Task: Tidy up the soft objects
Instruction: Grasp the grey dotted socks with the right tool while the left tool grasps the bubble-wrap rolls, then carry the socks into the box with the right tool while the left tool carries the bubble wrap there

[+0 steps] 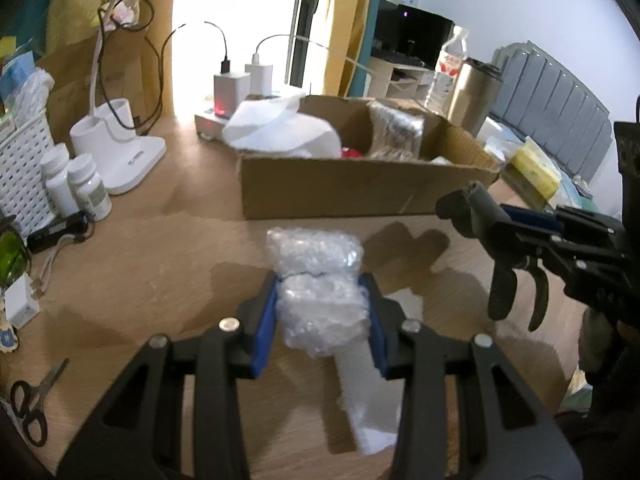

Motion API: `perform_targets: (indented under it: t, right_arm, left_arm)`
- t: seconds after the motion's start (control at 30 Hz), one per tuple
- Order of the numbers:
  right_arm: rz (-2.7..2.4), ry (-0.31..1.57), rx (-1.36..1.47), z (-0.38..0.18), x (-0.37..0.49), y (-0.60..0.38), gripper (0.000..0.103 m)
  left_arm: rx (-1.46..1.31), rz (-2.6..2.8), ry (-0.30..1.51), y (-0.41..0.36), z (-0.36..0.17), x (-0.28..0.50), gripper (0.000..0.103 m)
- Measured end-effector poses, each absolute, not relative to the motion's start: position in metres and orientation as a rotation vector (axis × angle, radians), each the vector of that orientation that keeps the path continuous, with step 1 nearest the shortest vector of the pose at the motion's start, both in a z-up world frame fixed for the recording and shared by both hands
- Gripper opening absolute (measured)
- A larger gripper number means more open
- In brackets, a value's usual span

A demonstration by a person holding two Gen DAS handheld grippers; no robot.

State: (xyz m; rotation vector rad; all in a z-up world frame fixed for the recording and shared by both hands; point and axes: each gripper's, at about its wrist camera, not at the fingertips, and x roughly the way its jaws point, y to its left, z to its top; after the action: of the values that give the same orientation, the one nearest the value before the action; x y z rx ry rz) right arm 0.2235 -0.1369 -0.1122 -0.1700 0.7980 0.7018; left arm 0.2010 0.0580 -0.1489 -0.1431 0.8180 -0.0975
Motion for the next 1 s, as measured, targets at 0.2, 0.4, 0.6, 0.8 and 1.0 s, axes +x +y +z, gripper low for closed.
perform_targets:
  t: [0.2,0.4,0.6,0.8,1.0]
  right_arm:
    - [0.684,0.775,-0.146,-0.100,0.228,-0.152,0.027]
    - [0.664,0.754,-0.126,-0.089,0.234,-0.166,0.027]
    - [0.648,0.732,-0.116,-0.080,0.241,-0.177,0.027]
    - [0.638,0.708,-0.111,-0.069,0.251,-0.184,0.027]
    - [0.633,0.694,-0.105,-0.063,0.262,-0.188,0.027]
  left_arm:
    - [-0.117,-0.109,0.791,0.049,-0.129,0.205,0.040]
    - [-0.095,-0.132,0.758,0.039,-0.108,0.214,0.040]
    - [-0.085,-0.141,0.738,0.031,-0.095,0.221,0.040]
    - [-0.077,-0.149,0.717,0.028,-0.082,0.228,0.040]
    - [-0.071,-0.157,0.701,0.024,-0.072,0.238,0.040]
